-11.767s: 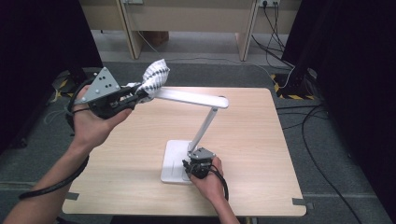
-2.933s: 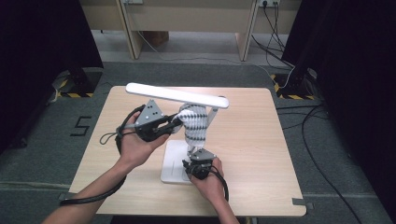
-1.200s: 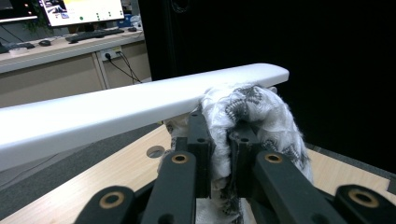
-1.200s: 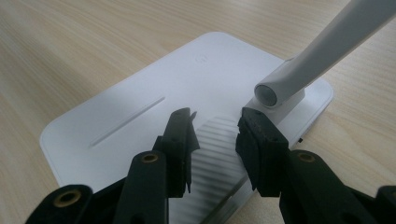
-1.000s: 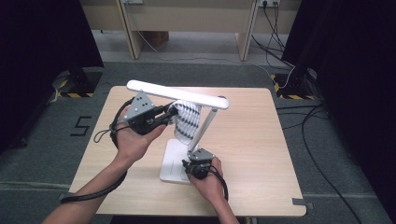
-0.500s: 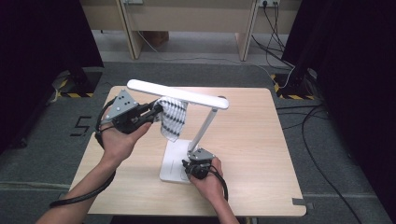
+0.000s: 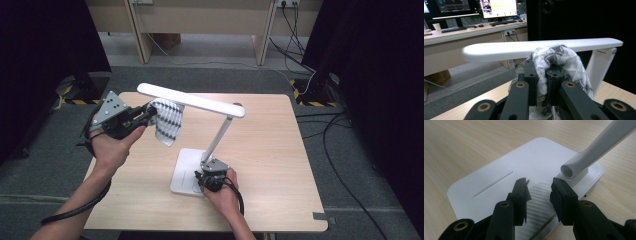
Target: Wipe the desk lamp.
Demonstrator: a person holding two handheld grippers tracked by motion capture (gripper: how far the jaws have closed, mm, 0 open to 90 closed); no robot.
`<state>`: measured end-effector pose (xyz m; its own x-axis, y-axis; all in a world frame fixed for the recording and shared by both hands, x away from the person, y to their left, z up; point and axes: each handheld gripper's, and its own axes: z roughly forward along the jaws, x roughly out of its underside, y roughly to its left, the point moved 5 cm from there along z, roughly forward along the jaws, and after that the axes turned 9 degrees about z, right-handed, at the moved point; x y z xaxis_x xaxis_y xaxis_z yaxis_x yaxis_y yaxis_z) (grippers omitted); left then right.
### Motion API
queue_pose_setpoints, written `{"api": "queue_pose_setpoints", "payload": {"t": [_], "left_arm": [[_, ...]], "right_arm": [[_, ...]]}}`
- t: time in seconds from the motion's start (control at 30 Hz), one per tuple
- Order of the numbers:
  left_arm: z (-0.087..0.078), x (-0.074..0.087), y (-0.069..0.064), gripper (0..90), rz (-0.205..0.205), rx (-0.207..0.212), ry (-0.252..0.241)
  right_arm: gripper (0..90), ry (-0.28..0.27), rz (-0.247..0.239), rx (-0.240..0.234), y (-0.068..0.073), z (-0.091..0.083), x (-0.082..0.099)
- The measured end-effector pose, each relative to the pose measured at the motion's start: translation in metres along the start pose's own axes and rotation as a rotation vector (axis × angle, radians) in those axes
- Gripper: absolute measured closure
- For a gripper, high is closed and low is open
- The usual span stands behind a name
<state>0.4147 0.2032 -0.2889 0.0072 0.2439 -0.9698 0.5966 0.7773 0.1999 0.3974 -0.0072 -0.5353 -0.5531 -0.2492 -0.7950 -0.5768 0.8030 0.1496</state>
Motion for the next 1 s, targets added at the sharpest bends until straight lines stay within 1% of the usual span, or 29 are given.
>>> {"api": "queue_pose_setpoints", "payload": {"t": [0.13, 0.17, 0.2, 0.3, 0.53, 0.7, 0.77, 0.87, 1.0], "left_arm": [[-0.005, 0.002, 0.009, 81.3, 0.000, -0.022, 0.002], [-0.006, 0.002, 0.010, 81.4, -0.003, -0.025, 0.002], [-0.008, 0.003, 0.012, 81.3, -0.018, -0.035, 0.012], [-0.011, 0.004, 0.019, 81.3, -0.025, -0.052, 0.010], [-0.017, 0.006, 0.033, 81.3, -0.028, -0.098, 0.011], [-0.020, 0.009, 0.042, 81.3, -0.038, -0.127, 0.009], [-0.021, 0.011, 0.044, 81.3, -0.036, -0.134, 0.013], [-0.019, 0.016, 0.044, 81.3, -0.038, -0.133, 0.024], [-0.011, 0.027, 0.037, 81.2, -0.044, -0.115, 0.047]], "right_arm": [[65.5, -0.001, 0.000, 0.001, 0.000, 0.000, 0.000], [65.6, 0.000, 0.001, 0.000, 0.000, 0.000, 0.000], [65.6, 0.001, 0.003, 0.000, 0.000, 0.000, 0.000], [65.7, -0.001, -0.003, 0.004, 0.000, 0.000, 0.000], [65.9, -0.001, 0.007, 0.000, 0.001, 0.001, -0.001], [66.0, -0.002, 0.007, 0.000, 0.001, 0.001, -0.001], [66.0, -0.002, 0.008, 0.000, 0.001, 0.001, -0.001], [66.0, -0.002, 0.007, 0.000, 0.001, 0.001, -0.001], [66.0, -0.003, 0.006, 0.001, 0.001, 0.001, -0.001]]}}
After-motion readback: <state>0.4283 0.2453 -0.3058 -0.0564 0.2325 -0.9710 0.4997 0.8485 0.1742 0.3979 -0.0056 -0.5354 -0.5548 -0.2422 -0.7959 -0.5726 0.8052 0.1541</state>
